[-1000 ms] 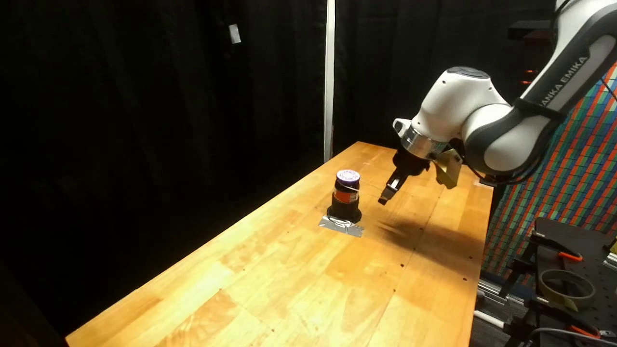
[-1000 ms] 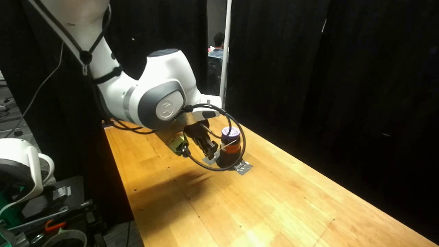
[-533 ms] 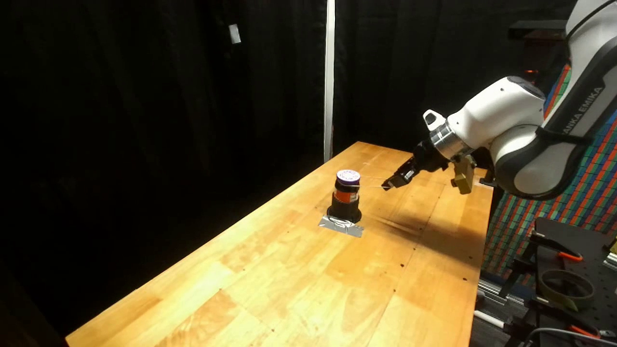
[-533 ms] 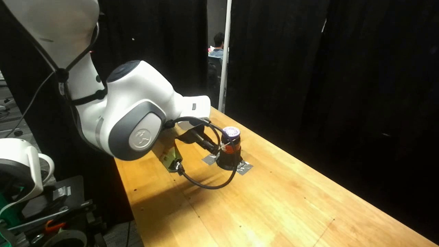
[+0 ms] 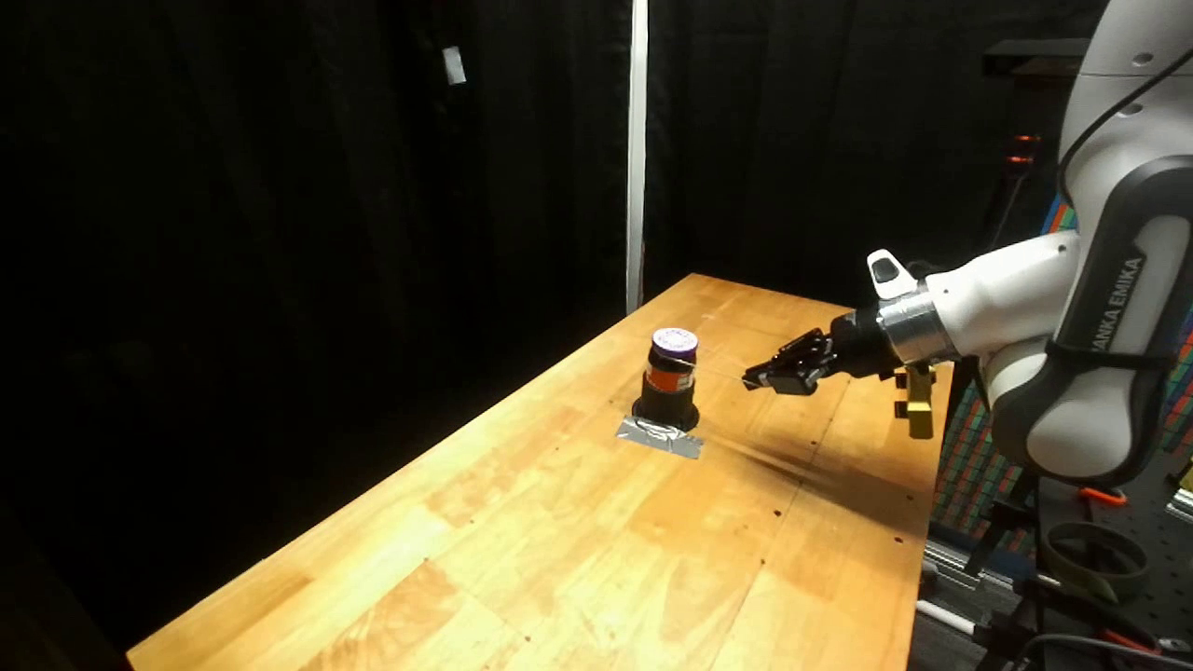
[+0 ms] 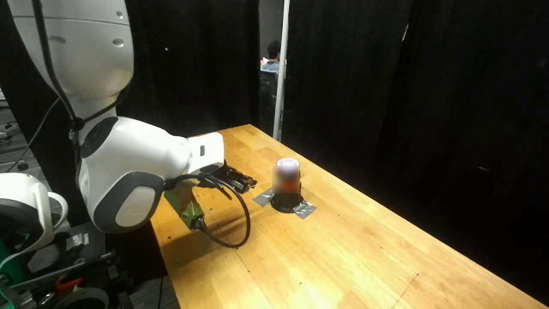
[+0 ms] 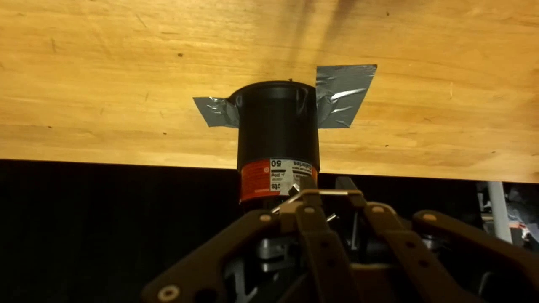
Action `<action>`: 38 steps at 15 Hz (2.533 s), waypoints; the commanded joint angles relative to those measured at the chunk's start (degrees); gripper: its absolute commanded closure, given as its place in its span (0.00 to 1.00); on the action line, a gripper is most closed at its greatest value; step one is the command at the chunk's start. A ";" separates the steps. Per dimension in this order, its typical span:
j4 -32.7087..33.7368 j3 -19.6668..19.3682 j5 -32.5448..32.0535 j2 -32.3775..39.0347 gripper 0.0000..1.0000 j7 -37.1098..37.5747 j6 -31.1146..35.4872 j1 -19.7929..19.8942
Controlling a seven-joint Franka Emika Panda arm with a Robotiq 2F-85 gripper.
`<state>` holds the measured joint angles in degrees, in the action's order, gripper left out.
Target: Put the rubber band on the cup
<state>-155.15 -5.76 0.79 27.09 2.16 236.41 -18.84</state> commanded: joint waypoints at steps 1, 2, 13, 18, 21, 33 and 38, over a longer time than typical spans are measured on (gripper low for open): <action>-0.55 4.95 3.41 3.96 0.81 -4.79 9.34 3.28; 0.23 5.63 4.22 3.38 0.82 -5.49 8.68 3.59; 4.74 6.77 19.24 -0.89 0.82 -14.12 2.31 1.61; 2.02 8.40 39.39 -14.11 0.84 -32.71 -22.98 1.51; 3.54 -0.43 51.23 -18.24 0.83 -46.16 -37.93 -5.79; 8.04 -54.59 21.35 -6.76 0.88 -32.02 -76.45 -45.02; 17.87 -73.47 7.16 -9.71 0.56 -21.48 -98.88 -62.31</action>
<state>-142.94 -70.78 13.53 18.97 -23.83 147.92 -73.05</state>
